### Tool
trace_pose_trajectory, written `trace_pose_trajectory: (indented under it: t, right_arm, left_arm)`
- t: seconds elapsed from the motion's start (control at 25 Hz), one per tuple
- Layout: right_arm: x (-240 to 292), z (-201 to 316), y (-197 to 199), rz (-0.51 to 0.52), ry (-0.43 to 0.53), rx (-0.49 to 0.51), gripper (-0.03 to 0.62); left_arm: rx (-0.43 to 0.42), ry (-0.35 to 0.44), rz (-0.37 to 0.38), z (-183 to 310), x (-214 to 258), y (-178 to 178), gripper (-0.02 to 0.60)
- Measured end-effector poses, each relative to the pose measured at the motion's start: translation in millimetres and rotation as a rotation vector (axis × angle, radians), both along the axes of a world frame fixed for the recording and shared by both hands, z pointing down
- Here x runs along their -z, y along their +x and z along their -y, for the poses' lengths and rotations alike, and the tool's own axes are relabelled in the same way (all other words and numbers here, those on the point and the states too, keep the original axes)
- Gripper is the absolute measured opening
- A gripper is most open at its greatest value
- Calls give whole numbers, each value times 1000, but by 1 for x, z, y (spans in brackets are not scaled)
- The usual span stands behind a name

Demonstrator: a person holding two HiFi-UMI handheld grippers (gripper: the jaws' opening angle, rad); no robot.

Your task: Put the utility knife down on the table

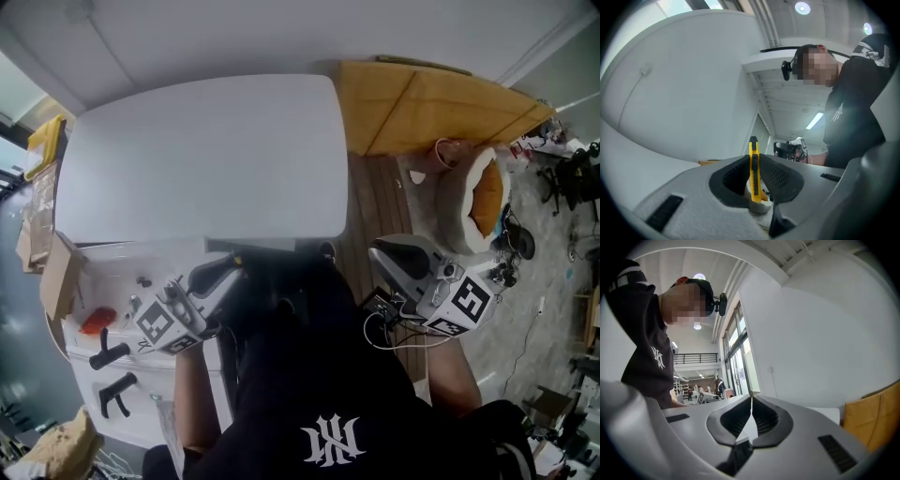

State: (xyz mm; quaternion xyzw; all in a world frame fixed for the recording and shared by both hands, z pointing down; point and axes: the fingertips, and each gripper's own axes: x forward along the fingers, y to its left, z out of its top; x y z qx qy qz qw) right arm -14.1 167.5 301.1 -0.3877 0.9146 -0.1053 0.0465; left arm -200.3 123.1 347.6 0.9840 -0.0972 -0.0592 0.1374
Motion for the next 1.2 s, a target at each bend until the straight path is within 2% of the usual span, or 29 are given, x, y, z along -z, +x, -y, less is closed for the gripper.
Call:
trace_pose_trajectory:
  t: [0.24,0.32,0.44,0.56,0.72,0.88,1.0,1.12,1.2]
  right_arm:
    - [-9,73,29,45,2,82,5]
    - [-8,95,42,60,8,118,5]
    - [-6,125,61,83,16,167,5]
    - [-6,157,84,127,24,212,5]
    - [-16,196,101,191,7,282,5]
    - [-25,207,100,222,-12,336,5]
    - [-38,210,102,236,-44,340,5]
    - [-54,214,95,239,-84,326,5]
    - [-65,218,89,228,-115,310,5]
  left_arm:
    - [104,-37,91,44,-3,8,61]
    - [142,-39,72,65,6,15,61]
    - [207,-28,-3,93,25,27,61]
    - [280,-13,9,115,40,45,61]
    - [320,-28,102,134,39,64,61]
    - [336,-65,177,146,31,72,61]
    - [322,-75,220,157,24,81,61]
    - [287,-101,314,178,2,81,61]
    - [250,-86,344,198,-12,82,61]
